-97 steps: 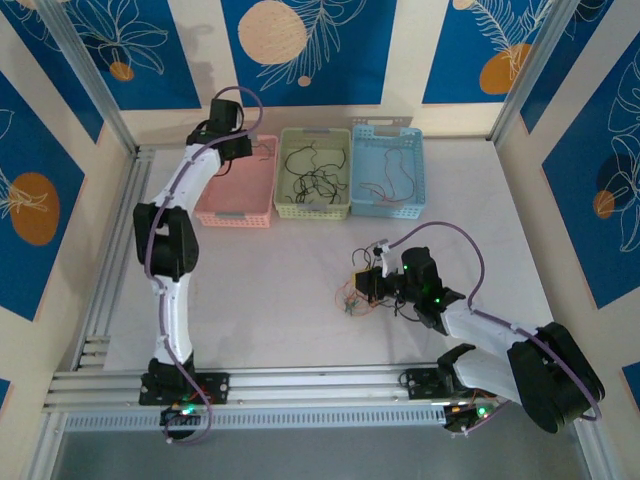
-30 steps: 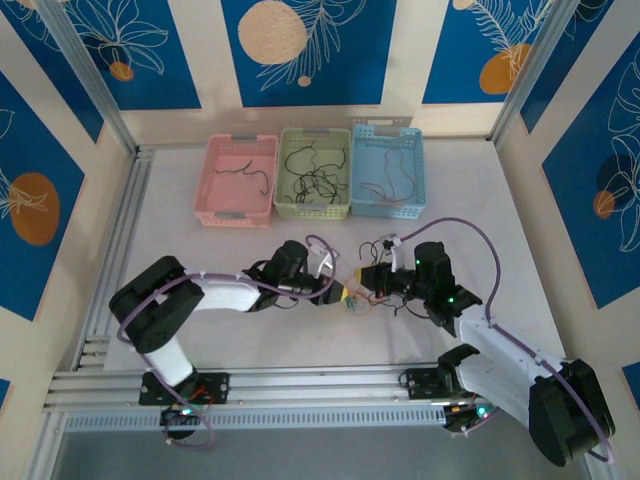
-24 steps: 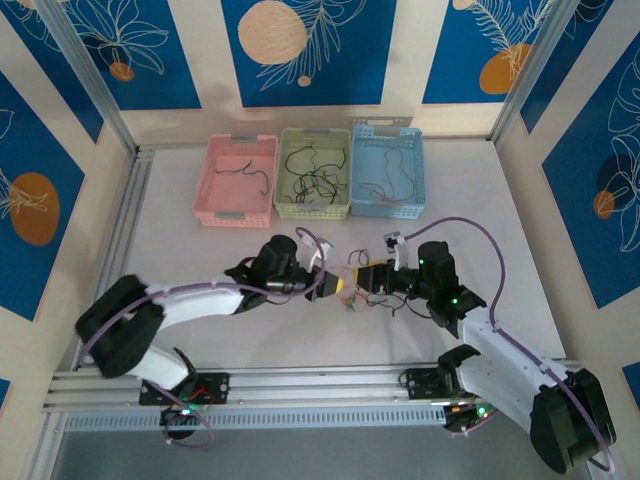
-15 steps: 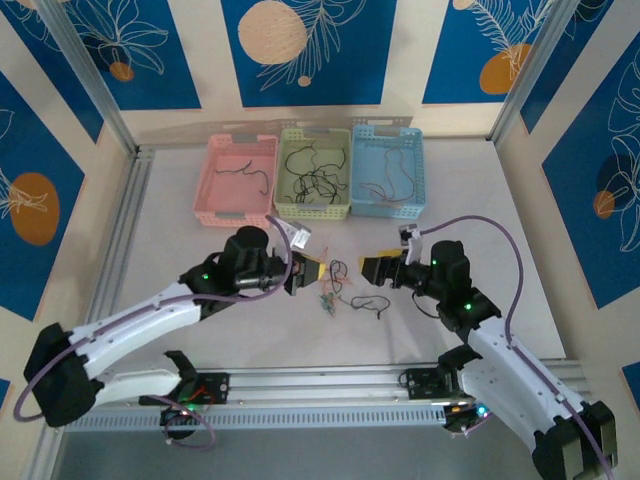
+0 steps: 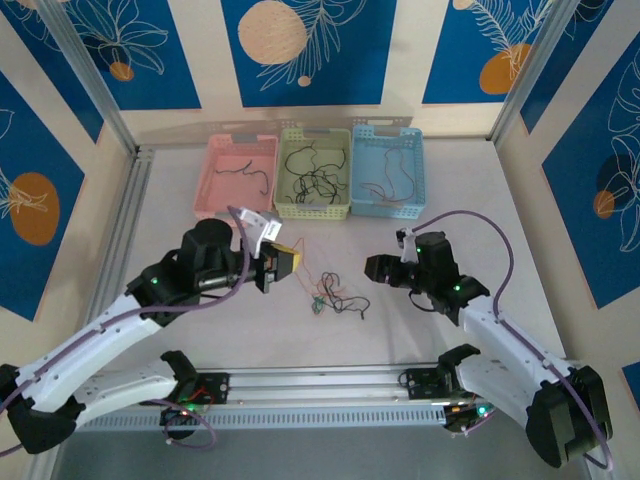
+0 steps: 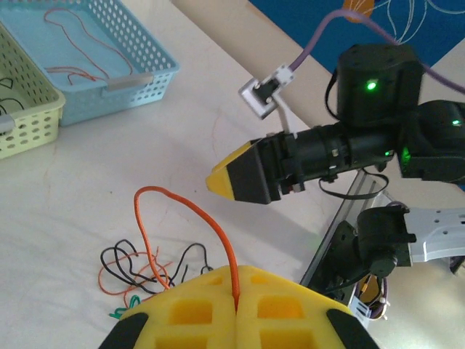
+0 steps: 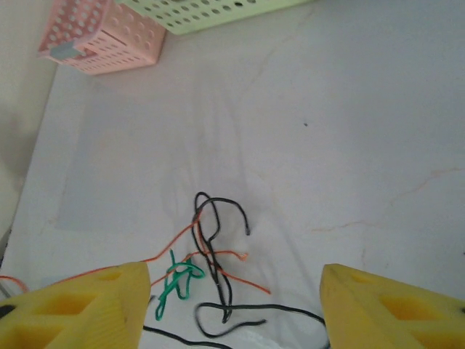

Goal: Untangle the cables

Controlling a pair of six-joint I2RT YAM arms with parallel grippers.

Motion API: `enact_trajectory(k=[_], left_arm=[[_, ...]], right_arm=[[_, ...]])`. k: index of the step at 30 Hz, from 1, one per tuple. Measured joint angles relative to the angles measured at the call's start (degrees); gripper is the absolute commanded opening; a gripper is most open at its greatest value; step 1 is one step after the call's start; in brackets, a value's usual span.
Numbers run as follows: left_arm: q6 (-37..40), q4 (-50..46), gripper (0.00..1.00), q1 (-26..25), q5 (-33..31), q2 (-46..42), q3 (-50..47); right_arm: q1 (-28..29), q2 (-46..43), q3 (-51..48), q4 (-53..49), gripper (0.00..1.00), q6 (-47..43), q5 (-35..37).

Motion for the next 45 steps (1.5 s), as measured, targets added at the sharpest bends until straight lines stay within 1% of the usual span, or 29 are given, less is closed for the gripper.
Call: enact_trajectory(k=[4, 7, 10, 13, 16, 18, 20, 23, 26, 28, 30, 33, 37, 42, 45], left_arm=[[0.0, -2.7, 0.00, 0.0, -0.5, -0.9, 3.6], [0.0, -4.8, 0.00, 0.0, -0.9, -0.5, 7.3], [0.0, -6.4, 0.00, 0.0, -0.9, 0.3, 12.3], [0.2, -7.2, 0.00, 0.1, -0.9, 1.4, 17.5], [0.7, -8.3, 0.00, 0.1, -0.7, 3.5, 23.1], [1.0, -8.3, 0.00, 0.1, -0.4, 4.3, 25.5], [1.1, -8.6, 0.00, 0.1, -0.2, 4.8, 27.0], [1.1, -8.9, 0.00, 0.1, 0.1, 5.4, 28.3], [1.1, -9.2, 0.00, 0.1, 0.7, 5.9, 28.3], [1.0, -9.7, 0.00, 0.1, 1.0, 6.3, 28.4], [1.0, -9.8, 0.00, 0.1, 1.6, 6.8, 28.4], [0.9, -9.8, 0.00, 0.1, 2.3, 7.3, 28.3], [0.8, -9.8, 0.00, 0.1, 3.1, 7.7, 28.3], [-0.1, -9.8, 0.00, 0.1, 3.8, 7.8, 28.3], [-0.3, -9.8, 0.00, 0.1, 3.8, 7.8, 28.3]], right_arm=[[-0.2, -0.3, 0.1, -1.2, 0.63, 0.2, 0.5], [-1.3, -2.1, 1.1, -4.8, 0.68, -0.7, 2.0], [-5.0, -6.5, 4.5, -10.1, 0.70, -1.3, 4.5], [-9.6, -11.3, 8.1, -12.5, 0.69, -1.3, 5.1], [-13.5, -14.6, 10.9, -14.2, 0.68, -1.3, 3.7], [-14.7, -15.6, 12.0, -14.8, 0.66, -1.3, 1.9], [-15.0, -15.7, 12.4, -15.0, 0.65, -1.3, -1.4], [-14.5, -15.6, 12.3, -13.6, 0.65, -0.9, -8.3], [-11.4, -15.4, 12.0, -9.6, 0.71, -0.2, -14.3], [-8.0, -15.4, 12.0, -7.1, 0.75, -0.3, -16.5], [-2.6, -15.3, 12.0, -3.7, 0.78, -1.3, -17.7], [6.2, -14.4, 12.1, 0.5, 0.81, -4.9, -17.8], [15.0, -10.7, 13.6, 4.9, 0.84, -10.1, -17.4], [23.1, -3.9, 17.3, 8.2, 0.87, -17.4, -14.0], [25.1, -0.3, 19.7, 10.4, 0.90, -20.9, -12.9]])
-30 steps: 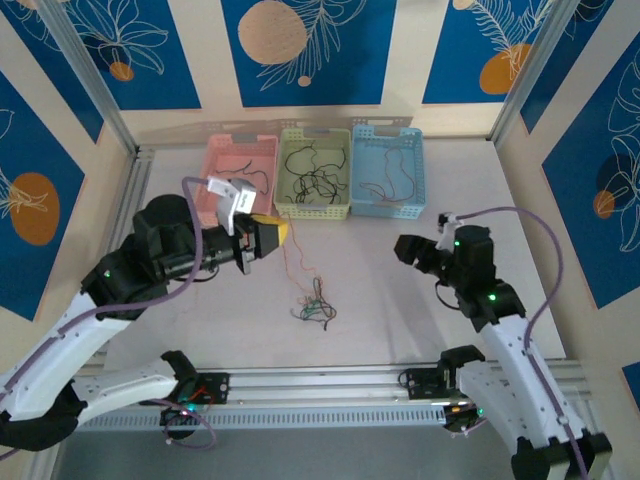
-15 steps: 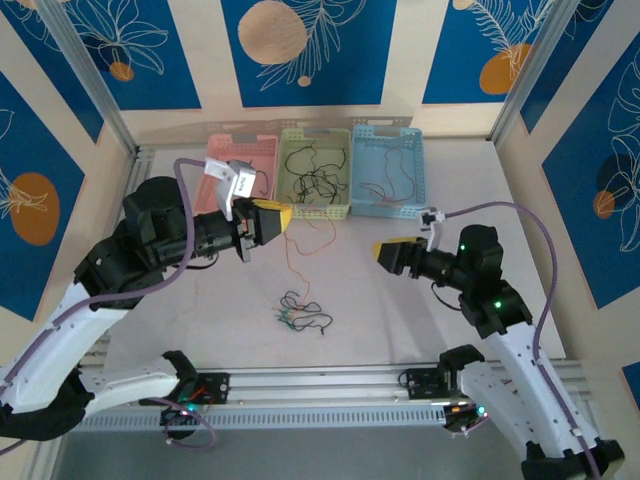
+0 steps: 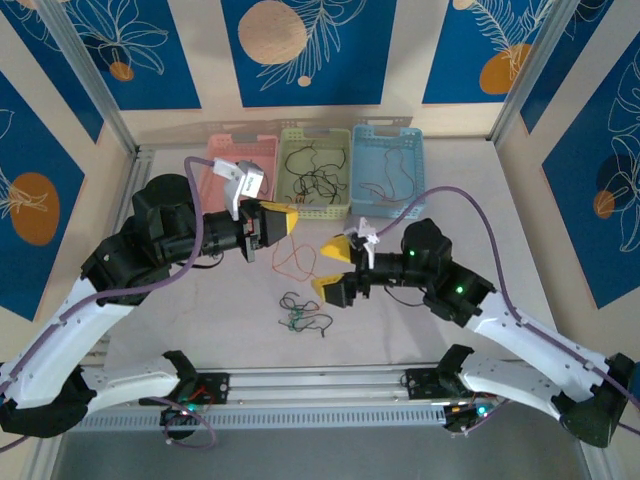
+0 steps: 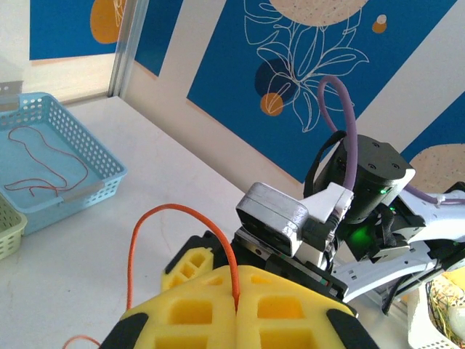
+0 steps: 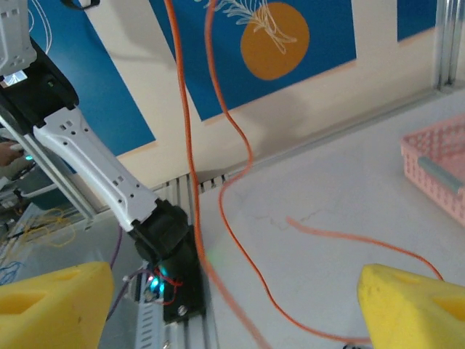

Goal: Untangle the cables

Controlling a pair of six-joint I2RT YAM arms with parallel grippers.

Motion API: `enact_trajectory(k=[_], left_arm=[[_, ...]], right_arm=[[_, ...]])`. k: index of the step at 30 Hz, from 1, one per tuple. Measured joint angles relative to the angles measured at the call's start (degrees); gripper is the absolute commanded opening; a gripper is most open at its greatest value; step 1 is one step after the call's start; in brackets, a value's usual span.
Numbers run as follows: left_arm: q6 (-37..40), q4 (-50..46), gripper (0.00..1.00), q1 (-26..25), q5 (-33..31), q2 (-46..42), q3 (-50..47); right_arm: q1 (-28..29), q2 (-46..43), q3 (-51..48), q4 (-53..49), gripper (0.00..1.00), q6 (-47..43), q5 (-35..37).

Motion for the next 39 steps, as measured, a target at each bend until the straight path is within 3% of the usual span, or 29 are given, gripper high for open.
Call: enact_trajectory(k=[7, 12, 15, 18, 22, 26, 27, 29, 31, 35, 39], left_arm=[[-0.4, 0.0, 0.00, 0.0, 1.4, 0.3, 0.0], [-0.9, 0.0, 0.00, 0.0, 2.1, 0.5, 0.0], [-1.3, 0.0, 0.00, 0.0, 2.6, 0.6, 0.0], [-1.4, 0.0, 0.00, 0.0, 2.9, 0.6, 0.0], [-1.4, 0.0, 0.00, 0.0, 2.9, 0.6, 0.0], [-1.4, 0.1, 0.00, 0.0, 2.9, 0.4, -0.2], [-1.4, 0.1, 0.06, 0.0, 2.8, 0.3, -0.4], [-1.2, 0.0, 0.40, 0.0, 2.2, -0.2, -1.1], [-1.4, 0.0, 0.60, 0.0, 1.0, -0.6, -1.5], [-1.1, -0.7, 0.83, 0.0, -2.5, -2.2, -2.6], [-0.2, -2.4, 0.88, 0.0, -6.1, -5.6, -4.9]], right_arm=[[0.9, 6.9, 3.3, 4.3, 0.92, -5.8, 1.9], [2.1, 11.6, 5.9, 5.6, 0.82, -8.1, 0.9], [2.4, 13.4, 6.8, 6.8, 0.66, -9.0, 0.8], [2.5, 14.0, 6.8, 7.6, 0.43, -9.1, 0.7], [2.4, 13.9, 6.8, 8.3, 0.02, -8.7, 0.1], [1.6, 13.4, 6.8, 8.5, 0.00, -8.1, -0.5], [1.1, 13.1, 6.8, 8.5, 0.00, -8.0, -0.6], [-0.3, 12.2, 6.8, 8.5, 0.00, -7.6, -0.5], [-2.1, 11.3, 6.9, 8.1, 0.00, -7.2, -0.4], [-7.3, 10.9, 11.1, 4.1, 0.00, -6.3, -0.1], [-13.9, 11.3, 21.4, 0.6, 0.00, -4.5, 0.4]])
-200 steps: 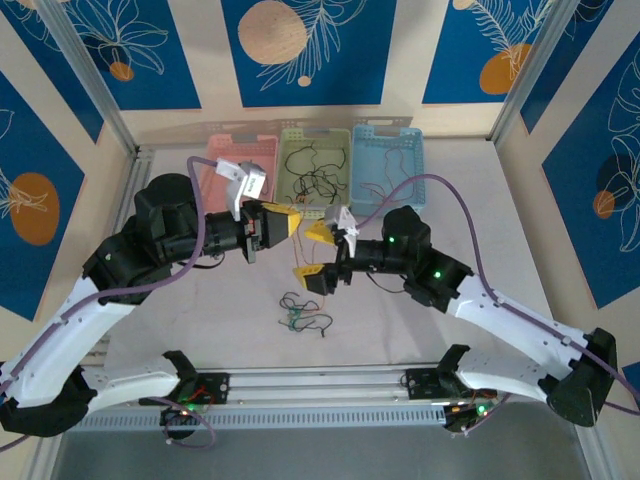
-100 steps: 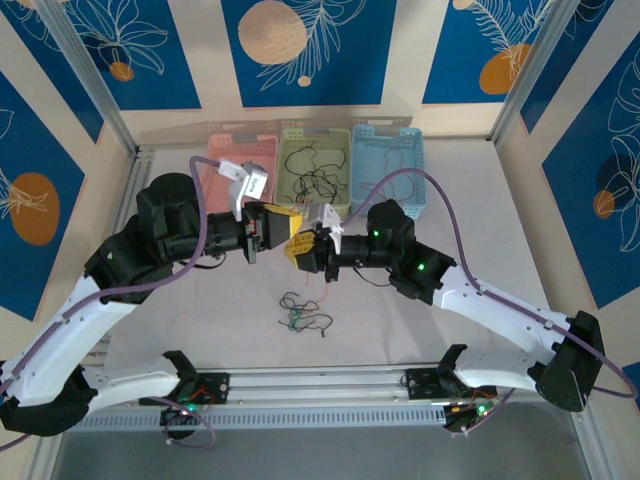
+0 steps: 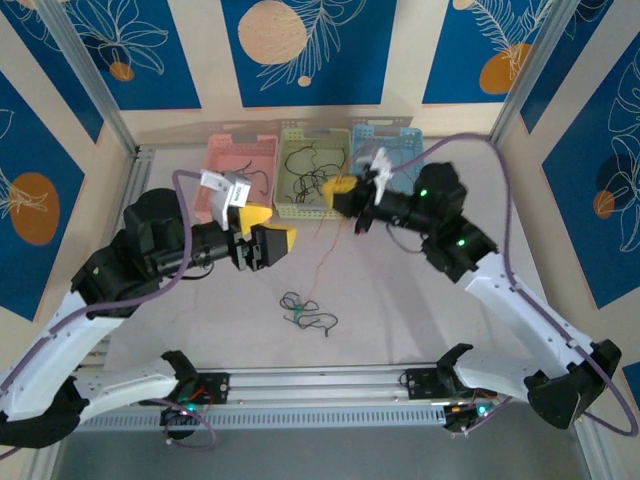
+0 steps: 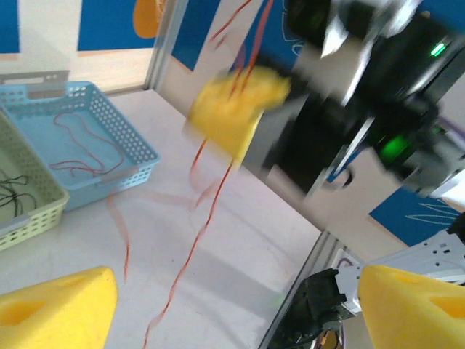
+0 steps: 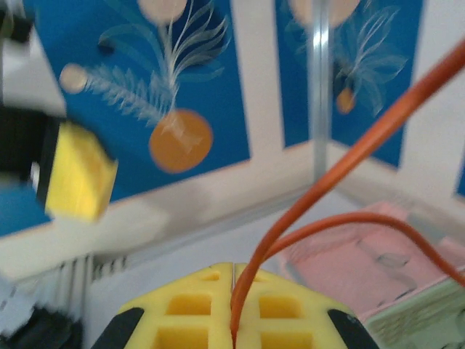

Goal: Untangle the cables

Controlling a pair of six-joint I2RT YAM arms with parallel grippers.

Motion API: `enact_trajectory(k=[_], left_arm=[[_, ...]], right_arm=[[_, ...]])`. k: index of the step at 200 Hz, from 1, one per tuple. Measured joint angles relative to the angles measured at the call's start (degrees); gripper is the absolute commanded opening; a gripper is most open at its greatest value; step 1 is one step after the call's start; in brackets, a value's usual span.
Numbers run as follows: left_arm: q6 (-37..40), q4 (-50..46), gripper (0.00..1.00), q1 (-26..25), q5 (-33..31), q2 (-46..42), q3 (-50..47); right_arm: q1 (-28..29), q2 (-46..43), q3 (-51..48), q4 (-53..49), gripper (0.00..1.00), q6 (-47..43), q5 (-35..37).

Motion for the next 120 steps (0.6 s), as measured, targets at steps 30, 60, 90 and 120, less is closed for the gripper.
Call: enact_trajectory(k=[30, 60, 90, 120], left_arm=[[0.3, -0.3, 0.90, 0.0, -3.2, -4.1, -4.9], [0.0, 0.8, 0.90, 0.0, -5.5, -6.4, -14.3], [-2.7, 5.8, 0.89, 0.0, -5.3, -5.2, -27.6], [-5.0, 13.4, 0.92, 0.0, -1.4, -1.9, -37.2]], right_arm=[[-1.5, 1.1, 13.0, -0.7, 0.00, 2.1, -0.6], [-1.5, 3.7, 22.0, -0.5, 0.00, 5.6, -1.4], [-1.5, 7.0, 24.6, -1.2, 0.00, 8.1, -1.5], [-1.5, 9.4, 24.5, -3.5, 0.00, 9.5, -0.4]])
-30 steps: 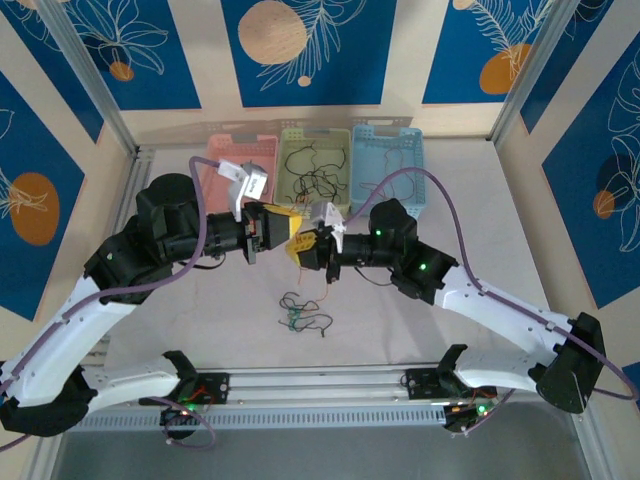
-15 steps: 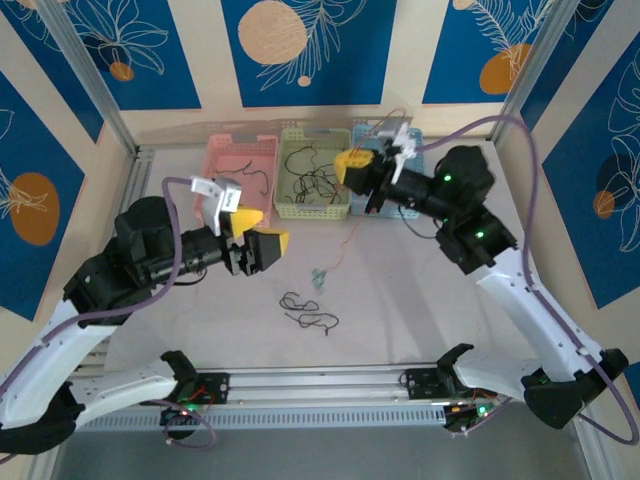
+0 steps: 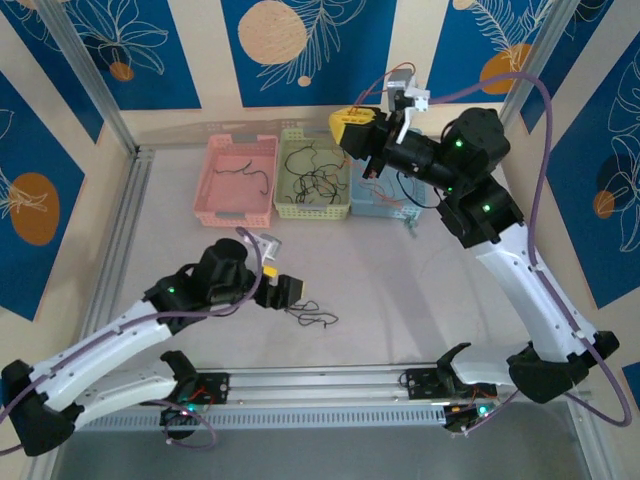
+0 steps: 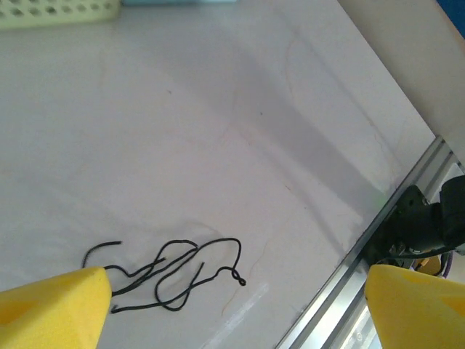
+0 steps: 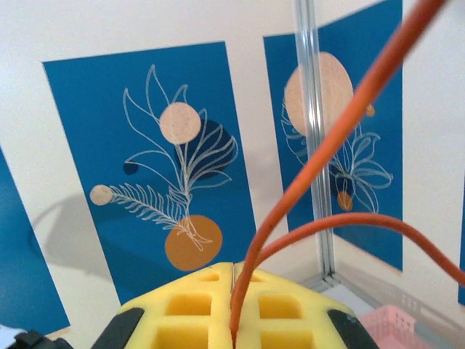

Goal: Untangle the cables

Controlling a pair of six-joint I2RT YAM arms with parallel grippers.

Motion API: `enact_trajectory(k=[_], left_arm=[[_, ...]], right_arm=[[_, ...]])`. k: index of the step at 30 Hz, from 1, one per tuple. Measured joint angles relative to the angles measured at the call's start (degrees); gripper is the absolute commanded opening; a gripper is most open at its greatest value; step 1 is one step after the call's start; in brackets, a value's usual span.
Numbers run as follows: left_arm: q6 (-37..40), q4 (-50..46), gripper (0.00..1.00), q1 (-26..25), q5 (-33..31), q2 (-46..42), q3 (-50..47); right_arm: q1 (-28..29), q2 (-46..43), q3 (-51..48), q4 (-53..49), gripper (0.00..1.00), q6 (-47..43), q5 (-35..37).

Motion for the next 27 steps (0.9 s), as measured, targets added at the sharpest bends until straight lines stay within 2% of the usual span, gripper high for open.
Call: enact_trajectory(k=[9, 12, 14, 16, 19, 20, 22, 23, 24, 25, 26, 27], left_arm=[[-0.8, 22.2, 0.96, 0.0, 8.7, 10.7, -9.6], [-0.6, 27.8, 0.93, 0.0, 9.2, 13.3, -11.8], [-0.2, 31.2, 0.78, 0.0, 9.0, 15.7, -12.4], [0.9, 33.8, 0.54, 0.0, 8.5, 17.8, -12.4], [1.6, 37.3, 0.26, 0.0, 7.6, 20.1, -12.5], [2.2, 38.4, 0.18, 0.0, 7.4, 20.5, -12.5], [2.5, 40.1, 0.09, 0.0, 6.9, 20.9, -12.5], [2.6, 40.7, 0.10, 0.0, 6.6, 20.9, -12.6], [2.4, 41.3, 0.20, 0.0, 6.4, 20.9, -12.6], [2.4, 42.0, 0.41, 0.0, 6.1, 20.9, -12.7], [2.5, 42.4, 0.58, 0.0, 5.9, 20.9, -12.8], [2.6, 42.7, 0.64, 0.0, 5.7, 20.9, -12.9]], right_arm=[[1.1, 0.1, -3.7, 0.3, 0.00, 3.8, 3.1], [1.4, 0.1, -6.6, 0.8, 0.00, 6.4, 4.1], [1.8, 0.1, -8.5, 1.5, 0.00, 8.2, 4.3], [2.3, 0.1, -10.0, 1.8, 0.00, 9.6, 4.5], [3.3, 0.1, -10.5, 1.8, 0.00, 10.6, 4.6], [3.6, 0.0, -10.5, 1.9, 0.00, 10.6, 4.9], [3.9, -0.4, -10.5, 1.5, 0.00, 10.6, 5.4], [3.9, -0.8, -10.6, 1.3, 0.00, 10.6, 5.8], [3.9, -1.1, -10.6, 1.2, 0.00, 10.6, 6.1], [3.9, -1.7, -10.6, 0.9, 0.00, 10.6, 6.5], [3.9, -2.2, -10.6, 0.8, 0.00, 10.6, 6.9], [3.8, -2.6, -10.6, 0.7, 0.00, 10.6, 7.1]])
